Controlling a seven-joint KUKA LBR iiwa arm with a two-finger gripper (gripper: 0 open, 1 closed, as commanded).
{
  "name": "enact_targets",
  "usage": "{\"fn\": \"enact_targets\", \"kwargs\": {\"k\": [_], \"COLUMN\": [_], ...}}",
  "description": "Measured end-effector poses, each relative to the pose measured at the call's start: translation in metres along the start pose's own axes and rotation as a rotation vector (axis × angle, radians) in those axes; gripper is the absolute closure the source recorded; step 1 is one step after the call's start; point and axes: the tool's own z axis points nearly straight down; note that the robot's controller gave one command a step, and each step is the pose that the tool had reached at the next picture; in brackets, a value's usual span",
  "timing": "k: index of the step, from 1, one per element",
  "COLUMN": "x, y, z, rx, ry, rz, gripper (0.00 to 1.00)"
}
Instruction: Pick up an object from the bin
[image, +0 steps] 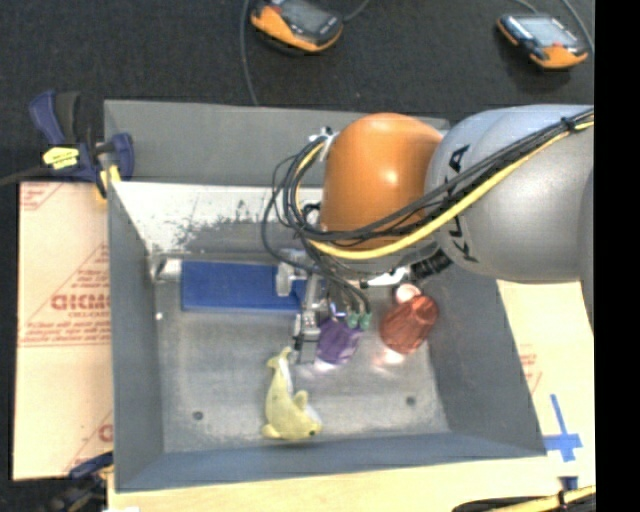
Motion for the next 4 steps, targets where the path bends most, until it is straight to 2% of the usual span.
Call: {"fn": "enact_targets", "kwargs": {"k": [1,2,3,4], "x": [-0.002,0.025,0.041,0.062], "y": [-0.001,-0.010,-0.018,-0.001], "z": [-0.004,0.057,0.079,0.094], "rx": [-0.001,0.001,0.003,0.004], "ry": [-0.008,-0.013,-0.008,-0.005], "rz": [0.003,-0.296,-0.468,-0.823], "gripper": [0.00,0.00,0.00,0.00]}}
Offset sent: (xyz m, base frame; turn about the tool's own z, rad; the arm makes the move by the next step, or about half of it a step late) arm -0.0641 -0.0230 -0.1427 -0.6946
